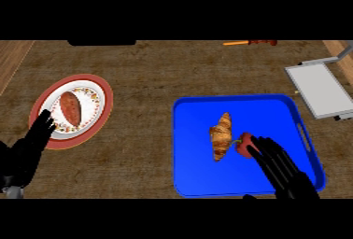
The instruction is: Pick the bell pepper from the tray and place it in the tiered shelf
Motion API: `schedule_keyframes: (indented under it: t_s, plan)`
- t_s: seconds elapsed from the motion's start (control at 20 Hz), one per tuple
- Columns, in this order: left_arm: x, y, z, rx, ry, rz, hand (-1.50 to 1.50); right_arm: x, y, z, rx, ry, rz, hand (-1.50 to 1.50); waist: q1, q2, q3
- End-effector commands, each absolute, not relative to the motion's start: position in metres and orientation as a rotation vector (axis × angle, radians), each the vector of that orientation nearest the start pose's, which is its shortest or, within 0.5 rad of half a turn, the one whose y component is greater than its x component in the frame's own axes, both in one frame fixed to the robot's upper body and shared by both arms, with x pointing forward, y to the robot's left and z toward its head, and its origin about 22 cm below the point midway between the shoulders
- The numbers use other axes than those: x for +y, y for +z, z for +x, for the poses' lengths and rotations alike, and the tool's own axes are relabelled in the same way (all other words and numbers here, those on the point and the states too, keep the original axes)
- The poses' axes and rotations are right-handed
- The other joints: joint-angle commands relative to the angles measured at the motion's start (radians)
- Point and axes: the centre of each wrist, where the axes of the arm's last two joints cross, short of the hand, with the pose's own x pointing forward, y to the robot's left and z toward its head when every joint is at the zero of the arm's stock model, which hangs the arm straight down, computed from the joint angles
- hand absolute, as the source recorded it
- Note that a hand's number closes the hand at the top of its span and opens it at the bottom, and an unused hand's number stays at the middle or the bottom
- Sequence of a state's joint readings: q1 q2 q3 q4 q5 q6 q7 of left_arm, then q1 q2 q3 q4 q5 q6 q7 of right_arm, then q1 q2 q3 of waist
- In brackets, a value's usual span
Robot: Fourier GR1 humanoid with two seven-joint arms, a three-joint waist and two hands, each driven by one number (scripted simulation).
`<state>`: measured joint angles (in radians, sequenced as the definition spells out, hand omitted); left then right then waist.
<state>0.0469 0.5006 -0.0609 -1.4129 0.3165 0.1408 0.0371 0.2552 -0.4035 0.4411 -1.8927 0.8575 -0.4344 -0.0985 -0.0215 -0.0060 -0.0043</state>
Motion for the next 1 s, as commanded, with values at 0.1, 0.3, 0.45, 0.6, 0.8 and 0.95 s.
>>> schedule_keyframes:
  t_s: [0.1,0.3,0.45,0.6,0.8,0.95]
  plan:
    - [0.359,0.0,0.226,-1.321,-0.044,0.263,0.0,-0.239,0.048,0.153,-1.516,1.302,-1.046,-1.5,0.01,0.004,-0.004]
    - [0.364,0.002,0.229,-1.326,-0.037,0.278,0.0,-0.219,0.059,0.141,-1.337,1.452,-1.11,-1.5,0.015,0.004,0.0]
    - [0.352,0.007,0.229,-1.331,-0.044,0.258,0.0,-0.202,0.082,0.158,-1.283,1.476,-1.195,-1.5,0.029,0.004,0.002]
    - [0.351,0.001,0.243,-1.335,-0.053,0.259,0.0,-0.189,0.066,0.171,-1.232,1.513,-1.208,-1.5,0.021,0.007,0.003]
    - [0.341,0.013,0.242,-1.336,-0.046,0.254,0.0,-0.191,0.053,0.173,-1.205,1.534,-1.179,-1.5,0.02,0.005,0.005]
    - [0.36,0.007,0.247,-1.34,-0.022,0.275,0.0,-0.173,0.068,0.2,-1.211,1.516,-1.195,-1.5,0.022,0.006,0.004]
